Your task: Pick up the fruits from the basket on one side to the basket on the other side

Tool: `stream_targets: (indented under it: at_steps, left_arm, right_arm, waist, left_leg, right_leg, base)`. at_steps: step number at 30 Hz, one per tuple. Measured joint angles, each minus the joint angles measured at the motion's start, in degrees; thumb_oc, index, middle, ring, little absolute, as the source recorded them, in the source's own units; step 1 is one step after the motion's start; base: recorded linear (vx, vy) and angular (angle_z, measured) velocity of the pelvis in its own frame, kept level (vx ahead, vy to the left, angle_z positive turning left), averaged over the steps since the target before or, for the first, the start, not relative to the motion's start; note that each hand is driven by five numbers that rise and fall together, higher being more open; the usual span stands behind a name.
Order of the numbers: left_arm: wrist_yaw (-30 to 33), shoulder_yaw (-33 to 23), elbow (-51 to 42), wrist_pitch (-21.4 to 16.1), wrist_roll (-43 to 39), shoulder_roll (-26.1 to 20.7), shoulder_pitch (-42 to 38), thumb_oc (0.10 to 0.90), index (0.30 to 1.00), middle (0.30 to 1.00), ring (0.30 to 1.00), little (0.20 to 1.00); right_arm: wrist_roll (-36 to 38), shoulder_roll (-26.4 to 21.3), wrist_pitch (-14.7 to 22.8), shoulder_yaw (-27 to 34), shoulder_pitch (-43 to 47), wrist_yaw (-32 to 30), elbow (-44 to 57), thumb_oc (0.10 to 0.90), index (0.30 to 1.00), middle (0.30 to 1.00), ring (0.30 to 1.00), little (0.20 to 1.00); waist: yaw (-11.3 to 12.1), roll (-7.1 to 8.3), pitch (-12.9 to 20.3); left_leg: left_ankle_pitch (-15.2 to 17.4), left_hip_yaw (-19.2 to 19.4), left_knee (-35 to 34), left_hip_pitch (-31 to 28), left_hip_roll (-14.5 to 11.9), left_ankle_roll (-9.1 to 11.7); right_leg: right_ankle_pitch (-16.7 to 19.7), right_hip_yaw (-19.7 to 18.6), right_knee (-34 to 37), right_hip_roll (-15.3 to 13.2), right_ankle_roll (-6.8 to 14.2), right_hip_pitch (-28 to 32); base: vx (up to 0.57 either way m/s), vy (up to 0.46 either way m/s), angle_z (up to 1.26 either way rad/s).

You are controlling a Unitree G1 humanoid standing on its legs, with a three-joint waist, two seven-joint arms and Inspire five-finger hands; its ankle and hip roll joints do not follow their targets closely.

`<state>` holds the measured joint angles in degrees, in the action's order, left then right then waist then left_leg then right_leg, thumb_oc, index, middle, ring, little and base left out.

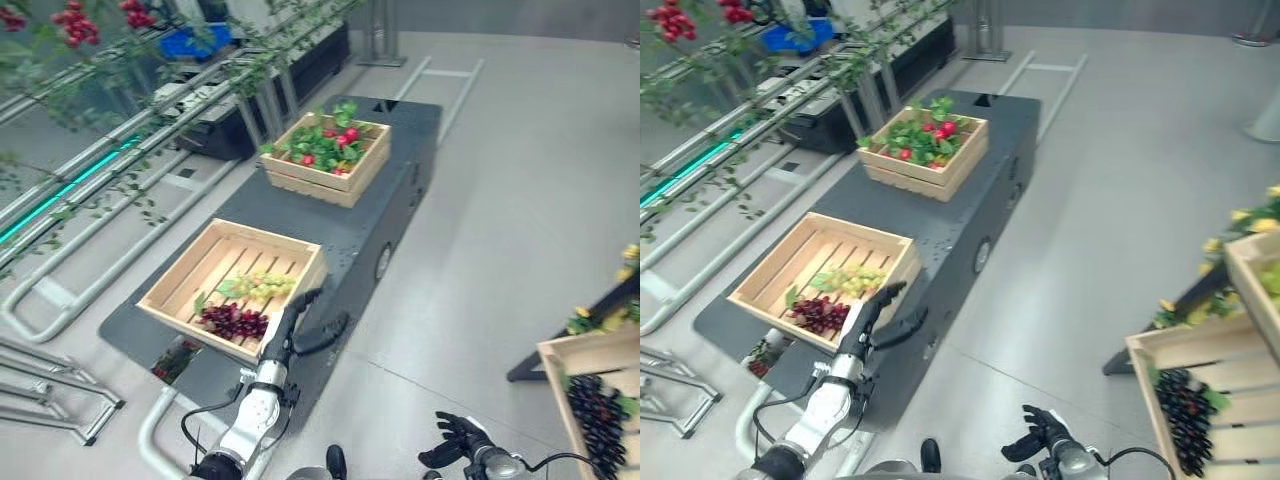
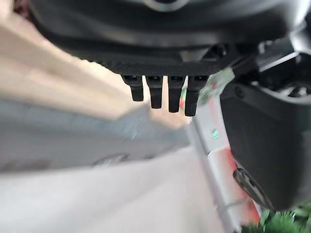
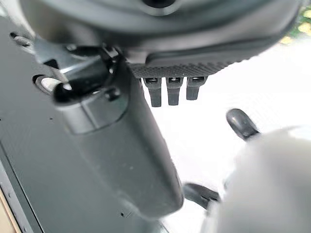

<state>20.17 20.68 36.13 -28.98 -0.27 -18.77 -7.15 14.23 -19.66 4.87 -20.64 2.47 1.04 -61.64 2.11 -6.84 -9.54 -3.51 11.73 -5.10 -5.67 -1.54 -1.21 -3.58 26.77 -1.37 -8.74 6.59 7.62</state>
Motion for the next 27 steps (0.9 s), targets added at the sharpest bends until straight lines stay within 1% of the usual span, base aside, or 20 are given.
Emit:
stream_targets:
  at_steps: [1,4,6,8,10,11,12,13,14,15,17,18,19,20,22,23,24,25,26,27]
  left_arm:
    - [0.8,-1.6,-1.1,0.2,0.0,-2.0,-0.1,0.8,0.9,0.9,0.9,0.9]
    - [2.2,-7.3,-3.6,2.6,-0.7,-6.9,-0.1,0.8,0.9,0.9,0.9,0.9]
    - [3.9,-12.4,-5.9,7.5,-1.5,-11.4,-0.3,0.8,0.9,0.9,0.9,0.9]
    - [5.0,-13.4,-5.9,10.8,-1.5,-14.0,-1.7,0.8,0.9,0.9,0.9,0.9]
    - [5.6,-13.4,-6.4,12.8,-1.3,-15.6,-2.5,0.8,0.9,0.9,0.9,0.9]
    - [5.8,-13.0,-6.4,14.2,-0.5,-15.9,-3.3,0.8,0.9,0.9,0.9,0.9]
    - [5.8,-12.7,-6.4,14.6,-0.4,-16.0,-3.7,0.8,0.9,0.9,0.9,0.9]
    - [5.9,-12.1,-6.4,15.1,-0.3,-16.2,-4.8,0.8,0.9,0.9,0.9,0.9]
    - [6.0,-10.9,-5.8,15.7,-0.1,-17.3,-6.2,0.8,0.9,0.9,0.9,0.9]
    - [5.9,-9.5,-4.9,16.2,0.0,-18.6,-7.9,0.8,0.9,0.9,0.9,0.9]
    - [6.0,-7.6,-2.5,16.6,0.0,-20.8,-10.8,0.8,0.9,0.9,0.9,0.9]
    - [6.0,-7.1,-1.7,17.1,0.1,-21.5,-11.6,0.8,0.9,0.9,0.9,0.9]
    - [6.0,-6.1,0.2,17.7,0.1,-22.6,-13.0,0.8,0.9,0.9,0.9,0.9]
    - [5.5,-3.3,4.0,18.4,0.1,-23.9,-16.5,0.8,0.9,0.9,0.9,0.9]
    - [5.0,-2.2,7.2,19.2,0.4,-24.9,-20.0,0.8,0.9,0.9,0.9,0.9]
    - [5.0,0.0,8.3,19.5,0.9,-25.2,-22.2,0.8,0.9,0.9,0.9,0.9]
    - [4.9,1.6,7.6,19.5,2.5,-25.6,-23.2,0.8,0.9,0.9,0.9,0.9]
    - [5.0,1.7,6.8,19.3,3.5,-25.6,-23.2,0.8,0.9,0.9,0.9,0.9]
    - [5.6,3.3,5.2,19.4,5.7,-26.3,-24.3,0.8,0.9,0.9,0.9,0.9]
    - [5.9,4.0,4.4,19.4,6.8,-26.7,-25.0,0.8,0.9,0.9,0.9,0.9]
  right_arm:
    - [0.0,0.3,0.6,0.1,0.4,0.0,0.1,0.8,0.9,0.9,0.9,0.9]
    - [-0.2,1.6,1.9,0.3,0.9,0.2,0.8,0.8,0.9,0.9,0.9,0.9]
    - [-0.3,3.4,2.0,0.3,0.4,0.6,1.3,0.8,0.9,0.9,0.9,0.9]
    - [-0.3,3.9,2.0,0.0,0.2,1.0,0.9,0.8,0.9,0.9,0.9,0.9]
    - [-0.2,4.5,2.0,-0.1,0.2,1.1,0.6,0.8,0.9,0.9,0.9,0.9]
    - [0.3,4.4,2.0,-0.1,0.5,1.1,0.5,0.8,0.9,0.9,0.9,0.9]
    - [0.3,4.3,2.0,-0.2,0.4,1.1,0.6,0.8,0.9,0.9,0.9,0.9]
    - [0.8,4.3,2.0,-0.5,0.2,1.1,0.9,0.8,0.9,0.9,0.9,0.9]
    - [2.2,4.4,2.0,-0.7,-0.6,1.1,2.3,0.8,0.9,0.9,0.9,0.9]
    - [2.5,4.7,2.0,-0.9,-1.6,1.1,3.7,0.8,0.9,0.9,0.9,0.9]
    - [2.8,5.0,2.3,-0.9,-1.8,1.1,5.8,0.8,0.9,0.9,0.9,0.9]
    - [3.2,5.1,2.3,-1.0,-1.7,1.1,6.2,0.8,0.9,0.9,0.9,0.9]
    - [4.8,5.2,2.4,-0.9,-1.9,1.1,6.9,0.8,0.9,0.9,0.9,0.9]
    - [6.3,5.2,2.9,-1.0,-2.3,1.1,7.9,0.8,0.9,0.9,0.9,0.9]
    - [7.7,5.2,3.3,-0.9,-1.7,1.7,8.1,0.8,0.9,0.9,0.9,0.9]
    - [9.5,4.9,3.7,-0.8,-1.7,2.3,8.5,0.8,0.9,0.9,0.9,0.9]
    - [9.7,4.8,4.2,-0.7,-1.8,2.5,8.8,0.8,0.9,0.9,0.9,0.9]
    - [9.8,4.5,4.2,-0.7,-1.8,2.5,9.4,0.8,0.9,0.9,0.9,0.9]
    - [11.0,3.1,4.2,-1.2,-1.9,2.5,13.2,0.8,0.9,0.9,0.9,0.9]
    - [11.1,2.3,4.5,-1.2,-1.3,2.5,14.8,0.8,0.9,0.9,0.9,0.9]
  waist:
    - [0.1,0.76,-0.3]
    - [0.7,2.45,-0.8]
    - [1.3,4.11,-0.8]
    - [2.3,4.32,-0.8]
    - [2.5,4.41,-0.8]
    - [2.4,3.59,-1.2]
    - [2.3,3.36,-1.2]
    - [2.1,3.58,-1.4]
    - [2.0,4.39,-1.8]
    - [1.1,4.89,-2.4]
    - [-0.2,6.01,-3.3]
    - [-0.5,6.25,-3.5]
    - [-1.1,6.49,-3.5]
    - [-1.8,6.35,-3.6]
    - [-3.0,6.36,-4.3]
    - [-4.1,6.4,-4.7]
    - [-5.2,7.0,-5.8]
    - [-5.2,7.57,-6.6]
    - [-5.5,7.94,-8.7]
    - [-5.8,7.5,-9.9]
  left_leg:
    - [0.1,-0.3,0.0,-0.1,0.8,-0.5]
    - [0.2,-0.6,0.0,0.1,1.7,-1.2]
    - [0.5,-0.8,0.0,-0.6,2.4,-1.5]
    - [0.9,-1.0,0.0,-1.3,2.6,-1.7]
    - [1.3,-1.4,-0.1,-1.7,3.0,-1.8]
    - [1.6,-1.9,-0.4,-1.8,2.4,-2.2]
    - [1.6,-2.0,-0.4,-1.9,2.1,-2.5]
    - [1.6,-2.1,-0.4,-2.3,2.4,-3.2]
    - [1.5,-2.9,-0.4,-2.9,3.3,-4.3]
    - [1.6,-4.0,-0.4,-3.1,3.8,-4.5]
    - [1.4,-5.6,0.0,-3.2,3.9,-4.8]
    - [1.0,-5.7,0.0,-3.1,3.9,-5.1]
    - [1.3,-6.5,0.0,-2.5,3.9,-4.6]
    - [1.2,-7.7,0.3,-1.0,3.7,-4.5]
    - [0.5,-10.0,0.3,0.7,4.1,-3.9]
    - [0.7,-11.9,1.8,2.2,4.1,-3.9]
    - [1.1,-13.7,2.9,2.7,5.4,-3.5]
    - [1.6,-14.2,3.9,2.7,6.1,-3.2]
    - [4.0,-12.9,8.5,5.7,6.8,-2.8]
    - [5.0,-11.3,10.9,6.9,6.2,-2.4]
  right_leg:
    - [-0.2,-2.1,0.1,-0.6,0.2,0.0]
    - [0.1,-2.7,0.6,-1.3,0.7,0.1]
    - [0.5,-2.6,2.1,-1.5,1.3,1.8]
    - [0.7,-2.4,1.5,-1.9,1.7,2.4]
    - [0.5,-2.2,-1.1,-2.5,2.1,2.0]
    - [-0.9,-2.4,-8.6,-3.6,1.5,-1.2]
    - [-1.1,-2.6,-13.0,-4.4,1.1,-2.9]
    - [-1.4,-3.2,-20.2,-6.2,0.8,-6.1]
    - [-1.3,-5.4,-29.0,-8.5,0.8,-10.0]
    - [-2.3,-8.2,-32.2,-8.7,0.8,-12.5]
    - [-2.5,-11.1,-29.0,-6.5,0.4,-14.1]
    - [-2.5,-11.4,-26.8,-5.7,0.4,-14.5]
    - [-2.3,-12.6,-21.0,-3.7,0.2,-15.3]
    - [-2.1,-17.3,-11.2,-0.6,0.3,-15.2]
    - [-0.9,-19.4,-4.0,1.0,1.0,-16.9]
    - [0.5,-22.6,-1.5,2.0,0.7,-16.7]
    - [2.0,-23.0,-0.4,1.5,0.0,-15.4]
    - [4.8,-23.3,-0.4,1.0,-0.2,-15.0]
    - [8.3,-22.7,-2.7,-0.3,-0.2,-15.8]
    - [8.8,-22.1,-3.9,-0.2,-0.4,-16.4]
  base:
    - [0.13,0.238,0.24]
    - [0.19,0.225,0.11]
    - [0.2,0.225,0.15]
    - [0.16,0.195,0.08]
    - [0.12,0.204,0.12]
    - [0.06,0.108,0.14]
    - [0.09,0.098,0.15]
    - [0.1,0.031,0.12]
    - [0.13,-0.024,0.27]
    - [0.1,-0.067,0.34]
    - [0.07,-0.11,0.41]
    - [0.1,-0.22,0.32]
    - [0.12,-0.216,0.37]
    - [0.11,-0.231,0.44]
    - [0.14,-0.184,0.62]
    - [0.08,-0.205,1.07]
    - [-0.01,-0.161,1.03]
    - [-0.1,-0.144,0.98]
    - [-0.12,-0.089,0.69]
    - [-0.17,-0.093,0.62]
